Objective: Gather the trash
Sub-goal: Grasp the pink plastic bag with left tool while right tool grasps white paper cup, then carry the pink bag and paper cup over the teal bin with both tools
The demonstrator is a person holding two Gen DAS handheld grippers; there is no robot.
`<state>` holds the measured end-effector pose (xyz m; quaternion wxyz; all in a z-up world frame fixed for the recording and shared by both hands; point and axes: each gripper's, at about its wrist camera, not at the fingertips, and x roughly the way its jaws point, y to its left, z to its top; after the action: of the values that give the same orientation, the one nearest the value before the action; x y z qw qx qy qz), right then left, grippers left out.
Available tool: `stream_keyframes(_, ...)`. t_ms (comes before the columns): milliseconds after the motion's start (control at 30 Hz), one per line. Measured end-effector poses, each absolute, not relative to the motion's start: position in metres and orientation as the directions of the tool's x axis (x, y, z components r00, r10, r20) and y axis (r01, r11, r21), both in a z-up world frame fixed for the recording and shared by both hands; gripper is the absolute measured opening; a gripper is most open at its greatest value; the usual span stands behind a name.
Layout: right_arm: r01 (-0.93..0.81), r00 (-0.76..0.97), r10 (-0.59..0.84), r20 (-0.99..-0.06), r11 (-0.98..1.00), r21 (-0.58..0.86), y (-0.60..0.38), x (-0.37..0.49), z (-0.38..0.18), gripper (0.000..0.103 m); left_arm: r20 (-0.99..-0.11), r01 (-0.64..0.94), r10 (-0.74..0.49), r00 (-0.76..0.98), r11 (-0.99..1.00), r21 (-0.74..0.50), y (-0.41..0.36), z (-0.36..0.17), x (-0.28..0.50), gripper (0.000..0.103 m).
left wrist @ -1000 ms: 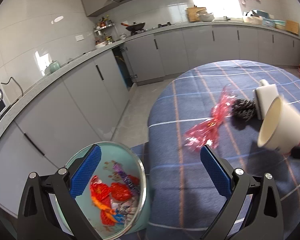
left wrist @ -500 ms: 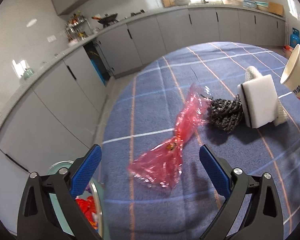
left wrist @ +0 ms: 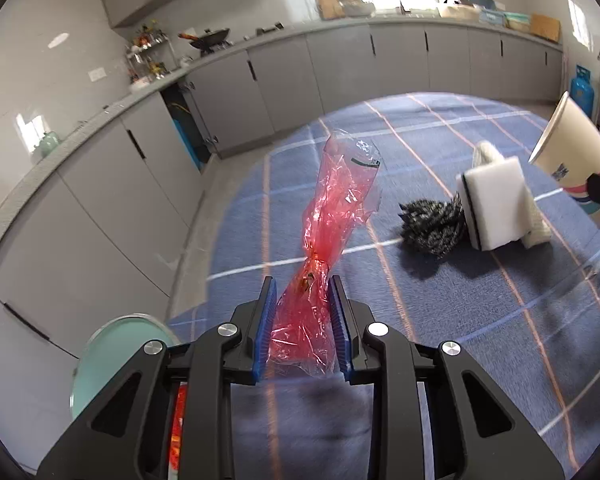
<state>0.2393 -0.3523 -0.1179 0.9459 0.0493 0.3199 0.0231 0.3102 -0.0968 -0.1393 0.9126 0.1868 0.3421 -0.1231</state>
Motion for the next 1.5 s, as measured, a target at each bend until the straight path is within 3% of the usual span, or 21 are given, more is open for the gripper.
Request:
stream_keyframes(700,-0.23,0.765,0.219,-0.606,0.971,0.06,-0.242,0.263,-0.109,0.061,-0.623,0.113,0.087,0.777,0.955,0.275,0.015,-0.12,0.278,0.027)
stream_keyframes(1500,-0.425,0.714,0.343,-0.61,0.905,0.01,-0.143,0.282,-0.1,0.061,-0.605,-0.042,0.23,0.762,0.95,0.308,0.097,-0.117,0.272,0.028)
